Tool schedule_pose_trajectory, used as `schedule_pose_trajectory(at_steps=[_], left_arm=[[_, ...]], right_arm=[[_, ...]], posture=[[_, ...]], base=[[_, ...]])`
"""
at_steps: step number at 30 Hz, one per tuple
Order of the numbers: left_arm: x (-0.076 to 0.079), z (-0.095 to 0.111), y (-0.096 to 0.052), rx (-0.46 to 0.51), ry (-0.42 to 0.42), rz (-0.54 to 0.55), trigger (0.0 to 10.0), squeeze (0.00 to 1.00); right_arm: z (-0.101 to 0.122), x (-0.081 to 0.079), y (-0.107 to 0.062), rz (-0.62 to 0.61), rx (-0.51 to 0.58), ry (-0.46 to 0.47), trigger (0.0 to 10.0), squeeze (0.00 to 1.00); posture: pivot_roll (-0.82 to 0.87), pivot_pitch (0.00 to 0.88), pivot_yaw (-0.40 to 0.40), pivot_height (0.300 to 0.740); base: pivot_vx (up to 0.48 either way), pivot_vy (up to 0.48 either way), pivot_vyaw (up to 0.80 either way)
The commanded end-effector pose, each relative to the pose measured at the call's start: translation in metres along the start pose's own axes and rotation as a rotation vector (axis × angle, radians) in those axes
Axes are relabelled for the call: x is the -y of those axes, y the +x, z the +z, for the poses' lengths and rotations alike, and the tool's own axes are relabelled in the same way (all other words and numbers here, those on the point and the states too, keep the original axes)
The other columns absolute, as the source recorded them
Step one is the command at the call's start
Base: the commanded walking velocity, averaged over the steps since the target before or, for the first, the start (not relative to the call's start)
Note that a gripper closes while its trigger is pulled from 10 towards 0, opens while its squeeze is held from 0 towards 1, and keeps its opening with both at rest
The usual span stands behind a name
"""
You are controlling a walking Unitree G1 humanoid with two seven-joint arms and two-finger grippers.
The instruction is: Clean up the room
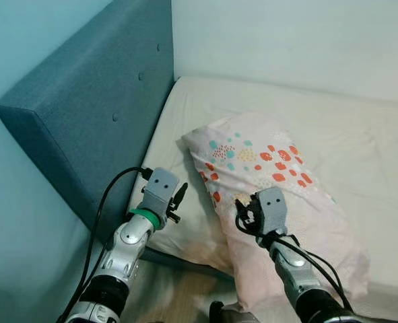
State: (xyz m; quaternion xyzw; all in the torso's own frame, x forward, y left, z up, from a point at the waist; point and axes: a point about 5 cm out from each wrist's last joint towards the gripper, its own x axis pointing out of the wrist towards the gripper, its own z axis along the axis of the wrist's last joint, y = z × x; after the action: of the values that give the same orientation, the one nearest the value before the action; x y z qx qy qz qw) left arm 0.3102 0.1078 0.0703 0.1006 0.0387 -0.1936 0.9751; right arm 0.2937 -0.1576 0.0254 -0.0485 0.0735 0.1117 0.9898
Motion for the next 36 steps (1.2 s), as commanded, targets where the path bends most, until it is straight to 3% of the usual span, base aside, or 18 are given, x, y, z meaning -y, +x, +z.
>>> schedule_pose_trajectory(at_steps=[1,29,33,36], left_arm=[[0.001,-0.004,-0.001,-0.027,-0.017,0.009,10.0,0.0],[0.005,-0.003,0.001,-0.037,-0.025,0.015,10.0,0.0],[0.004,-0.003,0.001,-0.039,-0.02,0.015,10.0,0.0],[0.004,-0.003,0.001,-0.039,-0.017,0.014,10.0,0.0]], right_arm=[[-0.003,0.001,-0.002,-0.015,-0.015,0.008,10.0,0.0],[-0.003,0.019,-0.005,-0.076,-0.02,-0.009,10.0,0.0],[0.001,0.024,-0.004,-0.094,-0.009,-0.022,10.0,0.0],[0.007,0.037,-0.005,-0.138,0.013,-0.067,10.0,0.0]], posture=[[-0.03,0.021,0.023,0.725],[-0.03,0.023,0.021,0.62],[-0.03,0.02,0.023,0.6],[-0.03,0.017,0.024,0.585]], base=[[0.0,0.0,0.0],[0.0,0.0,0.0],[0.0,0.0,0.0],[0.0,0.0,0.0]])
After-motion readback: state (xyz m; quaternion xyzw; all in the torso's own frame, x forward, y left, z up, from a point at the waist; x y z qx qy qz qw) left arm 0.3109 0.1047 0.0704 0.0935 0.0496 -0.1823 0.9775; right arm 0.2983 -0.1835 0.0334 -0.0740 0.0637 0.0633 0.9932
